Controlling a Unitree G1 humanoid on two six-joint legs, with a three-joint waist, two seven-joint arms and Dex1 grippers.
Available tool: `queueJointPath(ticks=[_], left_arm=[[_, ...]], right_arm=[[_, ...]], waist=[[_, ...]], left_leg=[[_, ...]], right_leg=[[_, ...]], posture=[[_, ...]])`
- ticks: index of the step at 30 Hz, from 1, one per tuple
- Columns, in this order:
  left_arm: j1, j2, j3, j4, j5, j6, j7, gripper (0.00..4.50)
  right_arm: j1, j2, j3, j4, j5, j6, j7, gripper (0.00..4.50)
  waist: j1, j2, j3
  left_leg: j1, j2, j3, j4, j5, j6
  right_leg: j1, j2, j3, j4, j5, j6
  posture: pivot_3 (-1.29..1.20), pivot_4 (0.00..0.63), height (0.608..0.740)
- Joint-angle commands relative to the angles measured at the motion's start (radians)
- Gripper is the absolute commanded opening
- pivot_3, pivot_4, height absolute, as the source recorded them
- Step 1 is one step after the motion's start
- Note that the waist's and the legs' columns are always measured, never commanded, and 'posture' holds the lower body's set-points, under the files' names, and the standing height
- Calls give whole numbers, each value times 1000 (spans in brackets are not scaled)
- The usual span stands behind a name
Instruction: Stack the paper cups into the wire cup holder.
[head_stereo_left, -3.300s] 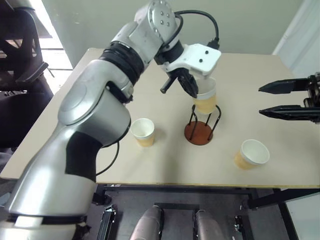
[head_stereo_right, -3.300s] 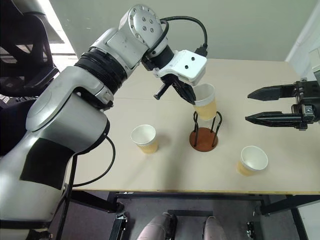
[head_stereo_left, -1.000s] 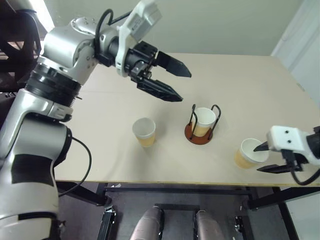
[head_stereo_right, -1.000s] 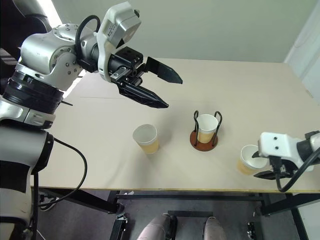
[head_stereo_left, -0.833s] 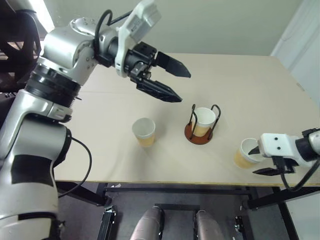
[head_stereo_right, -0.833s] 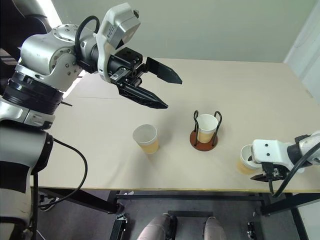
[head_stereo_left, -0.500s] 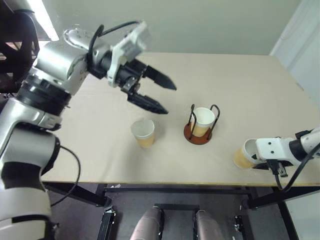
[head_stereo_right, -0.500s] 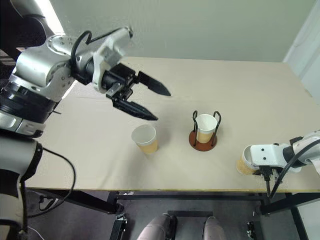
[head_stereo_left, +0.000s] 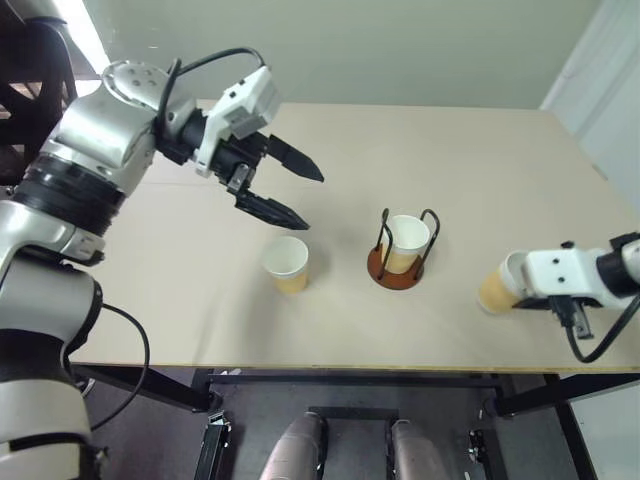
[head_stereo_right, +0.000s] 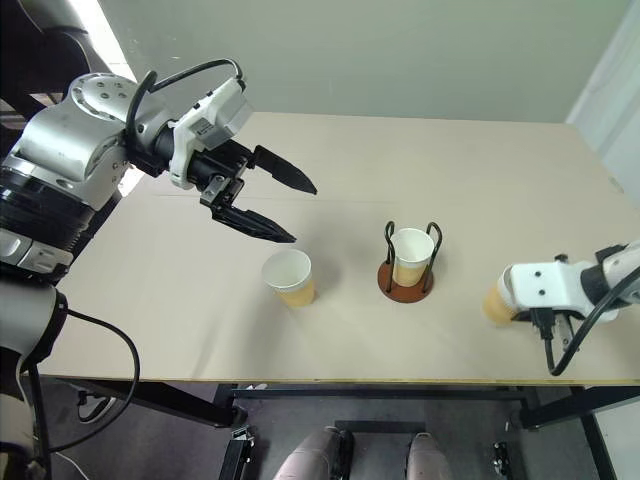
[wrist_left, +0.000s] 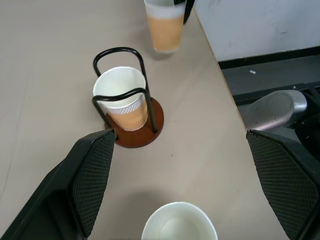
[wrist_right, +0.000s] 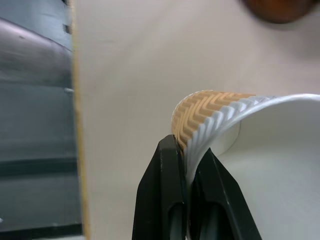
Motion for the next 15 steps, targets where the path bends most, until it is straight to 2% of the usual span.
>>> queueJointPath(ticks=[1, 10, 15], left_arm=[[-38, 29, 9, 20, 4, -19, -30, 4500], [-19, 51, 0, 50, 20, -44, -30, 4500], [-20, 46, -4, 58, 27, -45, -30, 4500]], right_arm=[[-137, -12, -33, -2, 16, 34, 14, 52], [-614, 145, 124, 85, -64, 115, 48, 52], [-736, 251, 199, 120, -103, 112, 77, 52]], waist=[[-3, 0, 0], [-10, 0, 0], [-9, 0, 0]], left_leg=[[0, 0, 0, -1, 0, 0], [0, 1, -3, -10, 8, 7], [-2, 3, -7, -13, 9, 5]], right_leg=[[0, 0, -1, 0, 0, -1], [-5, 3, -3, -1, -2, -6], [-8, 2, -4, 2, -6, -12]], posture=[[0, 150, 740], [0, 150, 740], [0, 150, 740]])
